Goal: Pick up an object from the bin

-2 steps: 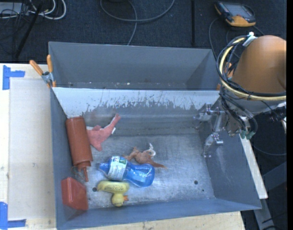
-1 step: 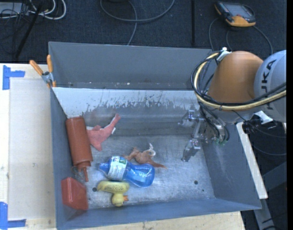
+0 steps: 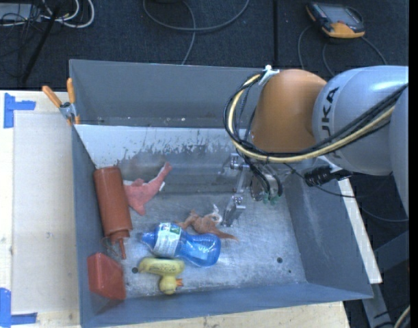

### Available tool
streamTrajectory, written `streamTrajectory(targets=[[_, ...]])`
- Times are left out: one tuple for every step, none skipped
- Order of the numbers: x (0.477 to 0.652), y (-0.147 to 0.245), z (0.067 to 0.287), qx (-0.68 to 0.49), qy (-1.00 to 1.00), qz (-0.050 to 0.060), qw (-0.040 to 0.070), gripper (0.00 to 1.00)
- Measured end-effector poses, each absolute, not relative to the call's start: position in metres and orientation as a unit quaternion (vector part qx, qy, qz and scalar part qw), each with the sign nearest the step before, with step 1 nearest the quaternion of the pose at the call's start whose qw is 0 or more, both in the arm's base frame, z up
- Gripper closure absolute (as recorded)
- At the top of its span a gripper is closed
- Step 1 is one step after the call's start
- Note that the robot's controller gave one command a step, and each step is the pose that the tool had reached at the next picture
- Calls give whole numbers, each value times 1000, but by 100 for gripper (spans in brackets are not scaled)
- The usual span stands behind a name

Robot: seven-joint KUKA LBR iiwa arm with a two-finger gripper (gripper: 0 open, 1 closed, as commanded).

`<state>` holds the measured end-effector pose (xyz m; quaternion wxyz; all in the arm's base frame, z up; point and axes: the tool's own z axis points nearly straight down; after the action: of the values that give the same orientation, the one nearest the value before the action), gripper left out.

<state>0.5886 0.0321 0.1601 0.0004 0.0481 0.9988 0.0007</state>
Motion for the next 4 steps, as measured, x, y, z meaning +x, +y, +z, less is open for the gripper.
streamTrajectory(targets=[[609,43,119,-13,1000,0,1,0],[596,45,84,132,991,-2,-6,0],[604,53,78,36,999,-1,-12,100],[604,53,78,36,999,-1,-12,100]])
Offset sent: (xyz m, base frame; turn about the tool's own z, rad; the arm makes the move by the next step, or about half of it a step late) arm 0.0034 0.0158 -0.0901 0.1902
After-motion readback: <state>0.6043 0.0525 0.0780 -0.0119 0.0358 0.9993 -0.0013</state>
